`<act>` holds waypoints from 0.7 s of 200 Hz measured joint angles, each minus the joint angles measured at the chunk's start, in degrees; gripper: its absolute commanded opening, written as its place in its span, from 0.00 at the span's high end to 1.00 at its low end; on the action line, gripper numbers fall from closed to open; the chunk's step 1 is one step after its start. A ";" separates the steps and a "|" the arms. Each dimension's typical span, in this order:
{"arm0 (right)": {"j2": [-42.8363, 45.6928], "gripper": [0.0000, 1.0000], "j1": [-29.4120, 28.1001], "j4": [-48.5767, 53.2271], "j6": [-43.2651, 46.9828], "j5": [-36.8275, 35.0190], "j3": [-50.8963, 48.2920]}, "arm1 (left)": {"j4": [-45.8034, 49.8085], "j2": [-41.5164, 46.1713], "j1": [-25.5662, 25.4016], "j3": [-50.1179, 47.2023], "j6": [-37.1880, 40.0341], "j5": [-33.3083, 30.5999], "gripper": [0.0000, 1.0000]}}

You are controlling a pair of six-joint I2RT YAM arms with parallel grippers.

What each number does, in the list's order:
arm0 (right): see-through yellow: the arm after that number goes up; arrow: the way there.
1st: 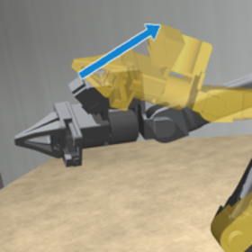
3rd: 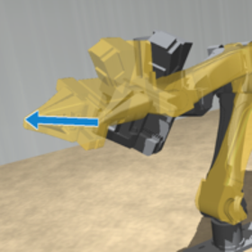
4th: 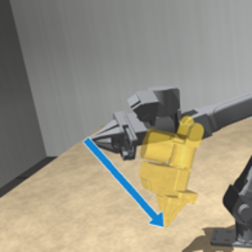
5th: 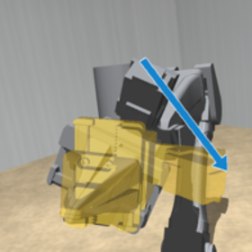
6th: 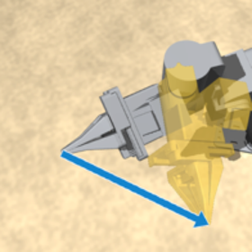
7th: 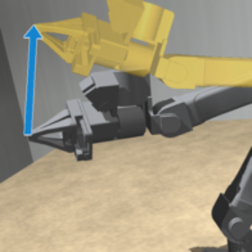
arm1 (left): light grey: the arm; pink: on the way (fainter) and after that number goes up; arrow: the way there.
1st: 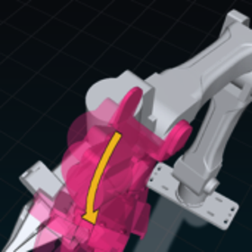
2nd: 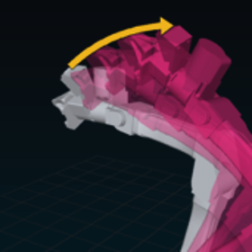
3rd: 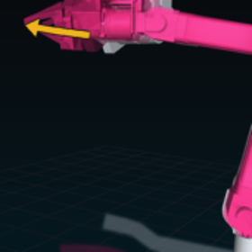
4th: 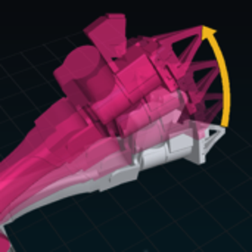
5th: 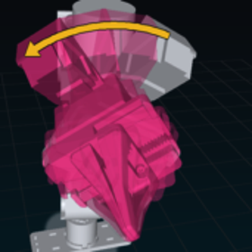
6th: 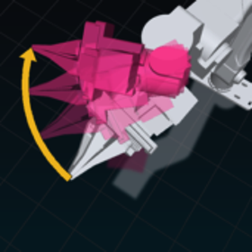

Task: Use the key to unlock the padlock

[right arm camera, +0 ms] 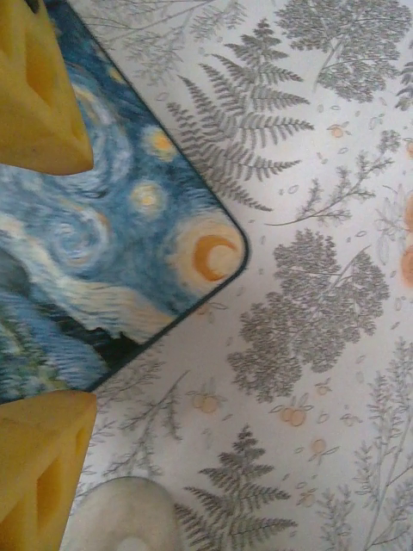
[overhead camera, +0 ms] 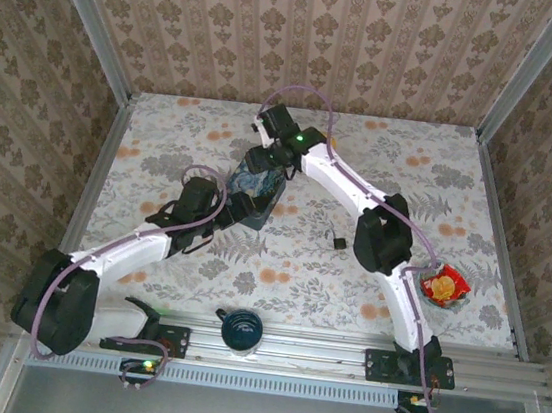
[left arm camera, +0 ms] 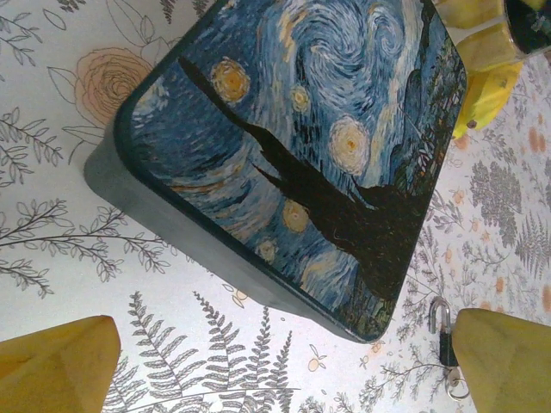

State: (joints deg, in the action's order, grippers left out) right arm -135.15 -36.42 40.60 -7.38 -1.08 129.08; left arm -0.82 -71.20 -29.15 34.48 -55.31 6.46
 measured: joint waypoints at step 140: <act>-13.09 0.35 0.04 4.83 1.20 0.59 15.39 | -6.10 -5.73 0.59 0.33 0.66 3.34 0.13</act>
State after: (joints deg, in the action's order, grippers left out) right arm -148.24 -36.38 45.43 -6.17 -0.49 144.46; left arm -6.92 -76.93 -28.56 34.81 -54.65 9.80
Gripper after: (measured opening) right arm 0.669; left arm 0.907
